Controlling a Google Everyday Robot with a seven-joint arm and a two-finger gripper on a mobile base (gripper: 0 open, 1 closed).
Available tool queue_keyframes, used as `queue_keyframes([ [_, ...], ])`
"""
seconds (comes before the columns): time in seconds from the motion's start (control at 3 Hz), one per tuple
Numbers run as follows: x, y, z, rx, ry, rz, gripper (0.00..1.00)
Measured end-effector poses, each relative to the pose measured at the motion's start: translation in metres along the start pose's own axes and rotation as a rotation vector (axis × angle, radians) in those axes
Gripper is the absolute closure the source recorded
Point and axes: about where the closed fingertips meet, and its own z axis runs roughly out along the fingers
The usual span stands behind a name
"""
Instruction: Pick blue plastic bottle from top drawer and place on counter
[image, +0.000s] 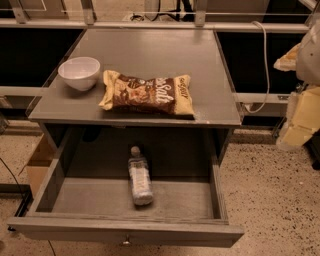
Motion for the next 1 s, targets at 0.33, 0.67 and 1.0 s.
queue_keyframes([
  [0.33, -0.001, 0.007, 0.000, -0.003, -0.003, -0.003, 0.00],
  [0.67, -0.002, 0.016, 0.006, -0.030, -0.015, -0.004, 0.00],
  [1.0, -0.005, 0.050, 0.021, -0.083, -0.015, -0.034, 0.00],
])
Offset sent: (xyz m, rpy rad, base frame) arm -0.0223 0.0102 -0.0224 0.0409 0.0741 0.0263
